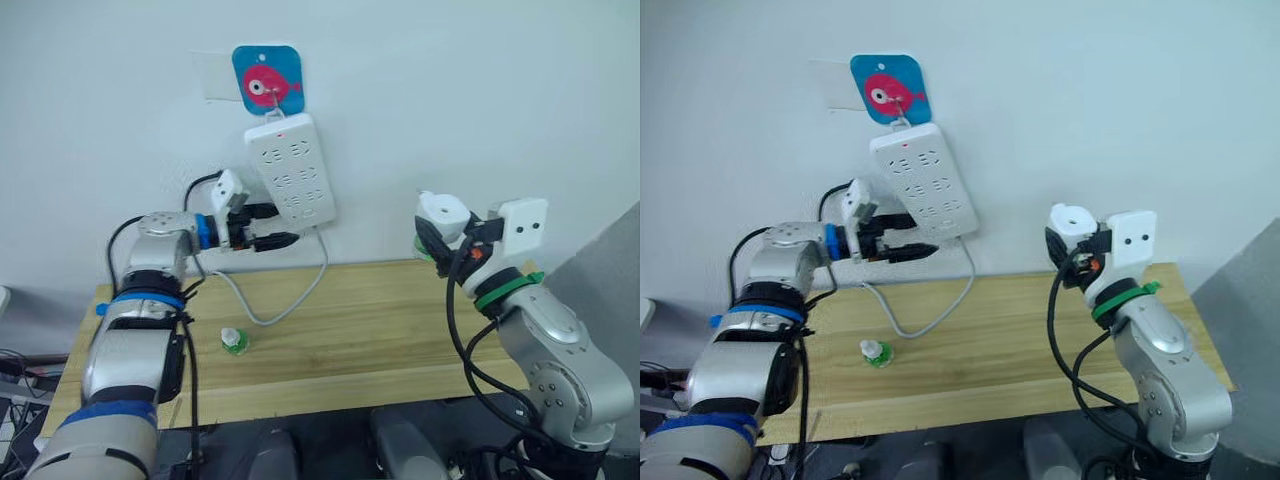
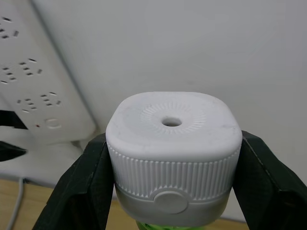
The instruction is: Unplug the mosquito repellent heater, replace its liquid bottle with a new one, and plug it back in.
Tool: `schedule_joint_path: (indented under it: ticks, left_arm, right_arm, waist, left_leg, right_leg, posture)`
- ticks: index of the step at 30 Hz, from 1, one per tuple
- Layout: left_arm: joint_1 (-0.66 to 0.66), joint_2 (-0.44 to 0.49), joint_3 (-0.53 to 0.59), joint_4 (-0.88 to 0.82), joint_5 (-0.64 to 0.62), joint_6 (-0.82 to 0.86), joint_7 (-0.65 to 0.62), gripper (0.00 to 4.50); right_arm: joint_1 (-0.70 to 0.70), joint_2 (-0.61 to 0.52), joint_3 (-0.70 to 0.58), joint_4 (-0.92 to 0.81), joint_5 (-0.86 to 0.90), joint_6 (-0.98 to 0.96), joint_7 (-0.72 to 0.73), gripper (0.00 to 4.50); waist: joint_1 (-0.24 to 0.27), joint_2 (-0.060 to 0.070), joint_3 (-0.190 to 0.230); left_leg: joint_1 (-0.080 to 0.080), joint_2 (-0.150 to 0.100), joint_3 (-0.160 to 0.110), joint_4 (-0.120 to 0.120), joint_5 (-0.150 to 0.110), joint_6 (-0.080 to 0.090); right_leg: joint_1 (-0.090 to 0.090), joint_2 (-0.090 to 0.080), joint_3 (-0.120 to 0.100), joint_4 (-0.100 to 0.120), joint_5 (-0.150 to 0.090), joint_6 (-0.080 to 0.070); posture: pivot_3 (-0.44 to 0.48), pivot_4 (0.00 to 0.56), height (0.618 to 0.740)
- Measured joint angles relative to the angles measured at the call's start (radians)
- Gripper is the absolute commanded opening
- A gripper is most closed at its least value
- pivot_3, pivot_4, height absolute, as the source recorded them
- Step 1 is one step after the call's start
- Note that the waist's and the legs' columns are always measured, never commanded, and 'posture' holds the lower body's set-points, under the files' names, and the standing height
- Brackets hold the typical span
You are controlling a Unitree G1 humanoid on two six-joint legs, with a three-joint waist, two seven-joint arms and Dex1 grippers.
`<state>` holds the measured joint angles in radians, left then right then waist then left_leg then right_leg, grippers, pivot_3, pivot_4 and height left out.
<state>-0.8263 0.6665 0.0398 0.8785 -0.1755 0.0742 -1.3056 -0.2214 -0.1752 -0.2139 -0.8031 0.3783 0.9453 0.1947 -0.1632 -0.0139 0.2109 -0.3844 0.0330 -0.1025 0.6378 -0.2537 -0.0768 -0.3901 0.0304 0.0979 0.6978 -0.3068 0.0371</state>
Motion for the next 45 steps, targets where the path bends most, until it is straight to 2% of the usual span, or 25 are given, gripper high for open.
schedule_joint_path:
  ticks: [3,5,8,11,14,19,25,30,34,38,41,45]
  left_arm:
    - [0.157,0.033,0.016,-0.194,-0.036,0.068,-0.024,4.49]
    - [0.305,0.036,0.02,-0.456,-0.106,0.149,-0.038,4.49]
    - [0.431,0.023,0.021,-0.759,-0.189,0.25,-0.007,4.49]
    - [0.477,-0.069,0.003,-0.956,-0.222,0.254,0.072,4.49]
    - [0.48,-0.167,-0.06,-1.009,-0.216,0.221,0.136,4.49]
    - [0.451,-0.341,-0.182,-0.963,-0.155,0.123,0.236,4.49]
    - [0.365,-0.436,-0.203,-0.74,-0.092,-0.062,0.287,4.49]
    - [0.267,-0.414,-0.212,-0.579,-0.078,-0.178,0.2,4.49]
    - [0.18,-0.353,-0.21,-0.35,-0.031,-0.339,0.119,4.49]
    - [0.069,-0.352,-0.203,-0.125,0.016,-0.463,0.107,4.49]
    - [0.033,-0.399,-0.179,-0.127,-0.011,-0.446,0.099,4.49]
    - [0.072,-0.469,-0.181,-0.276,-0.065,-0.351,0.1,4.49]
  right_arm:
    - [0.011,0.016,-0.086,0.046,0.039,-0.001,-0.003,2.94]
    - [0.004,0.076,-0.141,0.065,0.103,0.005,-0.025,2.94]
    - [-0.004,0.159,-0.215,0.091,0.209,0.028,-0.085,2.94]
    - [-0.019,0.263,-0.303,0.124,0.335,0.038,-0.19,2.94]
    - [-0.036,0.295,-0.339,0.15,0.453,0.038,-0.289,2.94]
    - [-0.03,0.297,-0.355,0.186,0.655,-0.029,-0.449,2.94]
    - [0.002,0.286,-0.326,0.191,0.794,-0.137,-0.552,2.94]
    - [0.057,0.26,-0.232,0.19,0.845,-0.189,-0.606,2.94]
    - [0.08,0.244,-0.176,0.188,0.872,-0.227,-0.618,2.94]
    - [0.087,0.213,-0.148,0.192,0.885,-0.263,-0.625,2.94]
    - [0.083,0.196,-0.132,0.203,0.893,-0.288,-0.628,2.94]
    - [0.078,0.195,-0.107,0.215,0.892,-0.333,-0.639,2.94]
  waist:
    - [0.026,0.001,0.004]
    - [0.045,0.0,0.004]
    - [0.082,0.0,0.004]
    - [0.108,0.002,0.005]
    - [0.112,0.002,0.005]
    - [0.103,0.001,0.004]
    - [0.071,0.001,0.004]
    - [0.067,0.001,0.004]
    - [0.056,0.001,0.004]
    - [0.057,0.001,0.004]
    - [0.057,0.001,0.004]
    - [0.05,0.001,0.004]
  left_leg:
    - [-0.002,0.001,-0.001,-0.004,0.0,-0.001]
    - [-0.01,0.001,-0.003,-0.004,0.0,-0.001]
    - [-0.021,0.0,-0.005,-0.005,0.004,-0.007]
    - [-0.021,-0.005,-0.004,-0.006,0.004,-0.007]
    - [-0.02,-0.007,0.001,-0.004,0.004,-0.007]
    - [-0.017,-0.01,0.004,-0.002,0.004,-0.006]
    - [-0.016,-0.007,0.005,-0.003,0.004,-0.006]
    - [-0.016,-0.007,0.005,-0.003,0.004,-0.006]
    - [-0.017,-0.008,0.005,-0.003,0.004,-0.006]
    - [-0.018,-0.009,0.005,-0.003,0.004,-0.006]
    - [-0.019,-0.01,0.004,-0.003,0.004,-0.006]
    - [-0.019,-0.009,0.004,-0.003,0.004,-0.006]
  right_leg:
    - [-0.001,-0.002,-0.003,0.0,-0.001,-0.005]
    - [-0.007,-0.005,-0.004,0.0,-0.001,-0.01]
    - [-0.017,-0.013,-0.008,-0.001,-0.001,-0.01]
    - [-0.016,-0.017,-0.007,0.0,-0.003,-0.008]
    - [-0.016,-0.019,-0.005,-0.001,0.0,-0.003]
    - [-0.014,-0.015,-0.002,0.0,0.001,-0.001]
    - [-0.015,-0.011,-0.002,0.0,0.001,-0.001]
    - [-0.015,-0.011,-0.001,0.0,0.001,-0.001]
    - [-0.015,-0.011,-0.002,0.0,0.001,-0.001]
    - [-0.015,-0.013,-0.002,-0.001,0.001,-0.001]
    - [-0.015,-0.014,-0.002,-0.002,0.001,-0.001]
    - [-0.015,-0.013,-0.002,-0.001,0.001,-0.001]
  posture:
    - [-0.024,0.206,0.74]
    - [-0.016,0.208,0.74]
    - [-0.017,0.211,0.74]
    - [-0.023,0.208,0.74]
    - [-0.03,0.2,0.74]
    - [-0.059,0.188,0.74]
    - [-0.074,0.18,0.74]
    - [-0.089,0.181,0.74]
    - [-0.087,0.181,0.74]
    - [-0.089,0.182,0.74]
    - [-0.094,0.181,0.74]
    - [-0.098,0.178,0.74]
